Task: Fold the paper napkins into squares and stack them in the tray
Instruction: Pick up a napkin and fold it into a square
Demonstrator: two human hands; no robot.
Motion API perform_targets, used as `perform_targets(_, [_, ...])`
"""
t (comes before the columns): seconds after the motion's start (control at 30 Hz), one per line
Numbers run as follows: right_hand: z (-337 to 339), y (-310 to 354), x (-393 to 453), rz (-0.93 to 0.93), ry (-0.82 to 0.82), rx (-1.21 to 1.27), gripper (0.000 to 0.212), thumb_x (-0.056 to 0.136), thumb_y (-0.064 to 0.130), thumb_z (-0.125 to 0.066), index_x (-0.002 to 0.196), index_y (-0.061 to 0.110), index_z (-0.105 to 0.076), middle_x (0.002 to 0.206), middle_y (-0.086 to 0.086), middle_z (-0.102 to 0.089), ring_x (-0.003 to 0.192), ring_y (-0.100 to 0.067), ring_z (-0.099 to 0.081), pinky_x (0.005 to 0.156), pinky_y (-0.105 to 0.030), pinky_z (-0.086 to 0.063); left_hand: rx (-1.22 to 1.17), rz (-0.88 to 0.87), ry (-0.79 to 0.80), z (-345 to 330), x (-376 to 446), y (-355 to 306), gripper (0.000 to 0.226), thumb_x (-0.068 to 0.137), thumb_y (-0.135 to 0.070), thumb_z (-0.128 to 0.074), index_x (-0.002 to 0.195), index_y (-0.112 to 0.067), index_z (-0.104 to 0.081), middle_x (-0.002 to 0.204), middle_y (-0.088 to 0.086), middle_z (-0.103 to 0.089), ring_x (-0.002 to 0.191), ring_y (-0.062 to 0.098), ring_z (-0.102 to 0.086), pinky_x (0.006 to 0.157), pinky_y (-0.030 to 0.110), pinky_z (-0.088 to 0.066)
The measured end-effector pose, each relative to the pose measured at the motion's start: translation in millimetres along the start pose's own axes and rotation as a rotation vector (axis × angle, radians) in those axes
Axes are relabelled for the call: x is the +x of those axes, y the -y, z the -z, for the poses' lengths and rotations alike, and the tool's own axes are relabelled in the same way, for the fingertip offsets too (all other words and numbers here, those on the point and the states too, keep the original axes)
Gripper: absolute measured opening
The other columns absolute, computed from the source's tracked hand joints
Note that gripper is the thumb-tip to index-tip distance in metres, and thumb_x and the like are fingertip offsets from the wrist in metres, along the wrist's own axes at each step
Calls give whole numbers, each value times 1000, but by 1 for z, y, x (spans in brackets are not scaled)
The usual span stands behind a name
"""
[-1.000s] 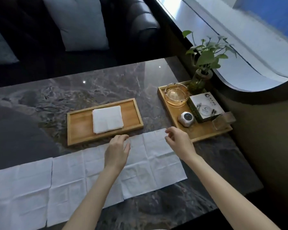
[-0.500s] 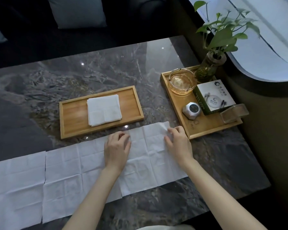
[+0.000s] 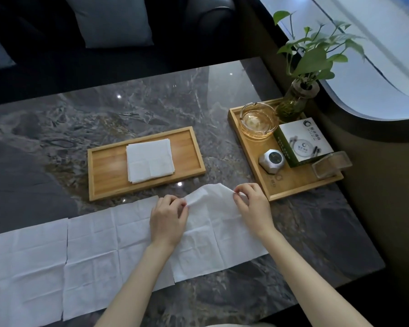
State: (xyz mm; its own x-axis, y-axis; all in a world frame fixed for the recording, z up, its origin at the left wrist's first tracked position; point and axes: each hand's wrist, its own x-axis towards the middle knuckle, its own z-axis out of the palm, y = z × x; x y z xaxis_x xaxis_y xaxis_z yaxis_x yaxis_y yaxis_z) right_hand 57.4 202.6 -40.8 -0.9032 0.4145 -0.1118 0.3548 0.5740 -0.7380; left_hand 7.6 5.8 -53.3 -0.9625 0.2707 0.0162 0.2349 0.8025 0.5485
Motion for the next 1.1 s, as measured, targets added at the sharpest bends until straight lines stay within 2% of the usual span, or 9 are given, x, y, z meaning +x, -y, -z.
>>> perform_targets(0.13, [16, 12, 4, -2, 204, 101, 4, 94, 18, -48, 95, 17, -53, 80, 8, -56, 74, -5, -53, 61, -16, -38, -20, 20, 9, 5, 2, -12, 13, 71, -20, -71, 73, -11, -63, 85, 6, -59, 79, 22, -53, 65, 29, -40])
perform_targets(0.27, [25, 21, 4, 61, 303, 82, 6, 93, 14, -50, 96, 18, -54, 75, 5, -57, 68, -4, -53, 62, -21, -43, -183, -35, 30, 17, 19, -37, 38, 68, -32, -70, 99, -14, -56, 101, -2, -52, 95, 15, -47, 78, 28, -40])
perform_targets(0.47, [35, 30, 0, 145, 316, 92, 42, 89, 12, -56, 125, 27, -43, 86, 3, -54, 76, -7, -56, 74, -20, -49, -387, 66, 447, 22, 44, -63, 62, 71, -52, -67, 123, -23, -48, 126, -2, -48, 116, 13, -43, 97, 34, -40])
perform_targets(0.6, [39, 30, -2, 153, 309, 103, 55, 88, 11, -59, 135, 27, -34, 82, 6, -54, 73, -8, -56, 72, -17, -49, -377, 80, 531, 21, 47, -67, 51, 74, -45, -67, 114, -17, -56, 105, -7, -53, 100, 11, -48, 82, 27, -38])
perform_targets(0.67, [42, 29, -4, 123, 278, 151, 59, 85, 16, -63, 135, 27, -33, 86, 5, -55, 74, -9, -56, 69, -18, -48, -442, 41, 509, 22, 48, -66, 25, 75, -37, -69, 88, -16, -66, 81, -3, -59, 82, 15, -53, 72, 30, -39])
perform_targets(0.73, [45, 27, -6, 32, 263, 217, 68, 79, 26, -70, 135, 28, -32, 93, 7, -55, 78, -8, -56, 68, -17, -48, -536, 53, 454, 24, 46, -65, 22, 77, -31, -69, 71, -10, -65, 66, 7, -57, 67, 22, -50, 65, 32, -37])
perform_targets(0.83, [51, 14, -12, -157, 290, 275, 84, 67, 37, -79, 135, 30, -31, 109, 8, -53, 98, -8, -54, 77, -17, -46, -641, 103, 370, 30, 46, -65, 22, 79, -26, -68, 75, -4, -66, 71, 18, -60, 67, 28, -51, 64, 30, -38])
perform_targets(0.97, [61, -8, -20, -305, 351, 325, 62, 68, 36, -79, 121, 32, -49, 116, 9, -55, 106, -8, -52, 87, -25, -42, -721, 181, 314, 35, 47, -55, 20, 79, -24, -68, 84, -4, -67, 81, 14, -63, 74, 23, -55, 68, 31, -41])
perform_targets(1.1, [58, -10, -25, -316, 239, 423, 18, 77, 23, -72, 94, 18, -69, 95, 2, -70, 89, -13, -64, 88, -30, -50, -769, 231, 270, 44, 46, -49, 8, 80, -23, -67, 80, -15, -67, 84, 12, -65, 77, 25, -58, 72, 36, -45])
